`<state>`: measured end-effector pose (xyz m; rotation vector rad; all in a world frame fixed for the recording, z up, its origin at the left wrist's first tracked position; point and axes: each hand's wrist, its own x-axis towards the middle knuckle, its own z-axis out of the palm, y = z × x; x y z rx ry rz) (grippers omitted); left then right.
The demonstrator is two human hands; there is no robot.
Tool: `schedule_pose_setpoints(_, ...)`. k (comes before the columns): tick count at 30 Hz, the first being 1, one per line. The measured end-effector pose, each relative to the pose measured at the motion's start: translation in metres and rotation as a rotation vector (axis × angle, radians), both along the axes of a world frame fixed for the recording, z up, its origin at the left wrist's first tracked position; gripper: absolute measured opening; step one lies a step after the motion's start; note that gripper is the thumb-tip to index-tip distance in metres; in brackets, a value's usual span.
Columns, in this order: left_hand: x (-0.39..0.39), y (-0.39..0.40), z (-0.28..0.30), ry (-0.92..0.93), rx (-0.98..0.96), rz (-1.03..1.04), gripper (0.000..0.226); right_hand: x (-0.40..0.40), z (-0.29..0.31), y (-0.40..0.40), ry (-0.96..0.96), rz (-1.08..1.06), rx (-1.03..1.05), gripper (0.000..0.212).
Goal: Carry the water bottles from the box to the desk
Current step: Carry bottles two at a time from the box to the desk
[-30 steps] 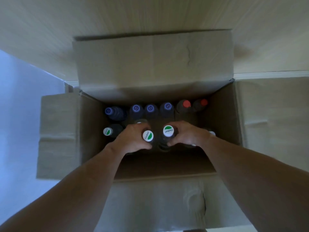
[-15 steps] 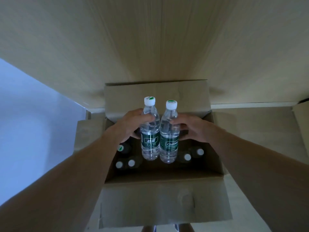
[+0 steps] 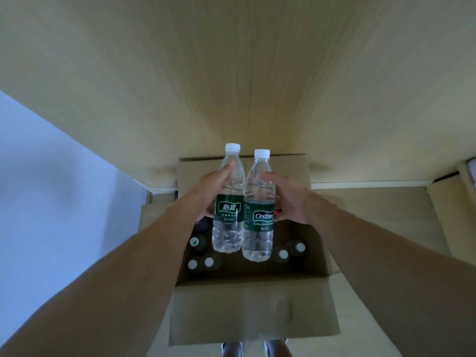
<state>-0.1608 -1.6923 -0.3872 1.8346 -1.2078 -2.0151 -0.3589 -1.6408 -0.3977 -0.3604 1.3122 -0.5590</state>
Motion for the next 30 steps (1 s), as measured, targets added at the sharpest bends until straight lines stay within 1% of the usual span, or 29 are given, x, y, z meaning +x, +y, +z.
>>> schedule_pose_setpoints(2,-0.005,-0.001,0.014,0.026,0.023,-0.022,0.068,-0.004,0.018,-0.001,-0.01,-0.02,0.016,0.058)
schedule_pose_setpoints(5,-0.014,-0.001,0.038,0.137,0.082,-0.024,0.074,-0.011,0.048,-0.001,-0.053,-0.057,0.023,0.056)
schedule_pose_setpoints(7,-0.019,-0.003,0.058,0.197,0.109,-0.037,0.072,-0.019,0.07,-0.001,-0.049,-0.093,0.021,0.053)
schedule_pose_setpoints(9,-0.025,-0.004,0.081,0.216,0.112,-0.089,0.063,-0.029,0.096,0.0,-0.018,-0.082,0.002,0.048)
schedule_pose_setpoints(11,-0.032,-0.004,0.104,0.226,0.092,-0.152,0.055,-0.039,0.121,0.003,0.014,-0.039,-0.016,0.046)
schedule_pose_setpoints(15,-0.048,0.002,0.15,0.291,0.038,-0.201,0.062,-0.059,0.162,0.011,0.039,0.055,-0.11,0.052)
schedule_pose_setpoints(17,-0.055,0.005,0.169,0.283,-0.013,-0.193,0.058,-0.065,0.181,0.015,0.05,0.041,-0.137,0.05)
schedule_pose_setpoints(20,-0.065,0.007,0.198,0.264,-0.086,-0.135,0.045,-0.074,0.206,0.023,0.135,-0.019,-0.188,0.037)
schedule_pose_setpoints(22,-0.075,0.007,0.217,0.275,-0.135,-0.157,0.041,-0.083,0.221,0.027,0.152,-0.09,-0.203,0.041)
schedule_pose_setpoints(25,-0.092,0.008,0.243,0.3,-0.168,-0.176,0.042,-0.098,0.244,0.034,0.158,-0.151,-0.232,0.048)
schedule_pose_setpoints(30,-0.12,0.011,0.276,0.308,-0.241,-0.221,0.045,-0.121,0.277,0.049,0.173,-0.174,-0.307,0.049)
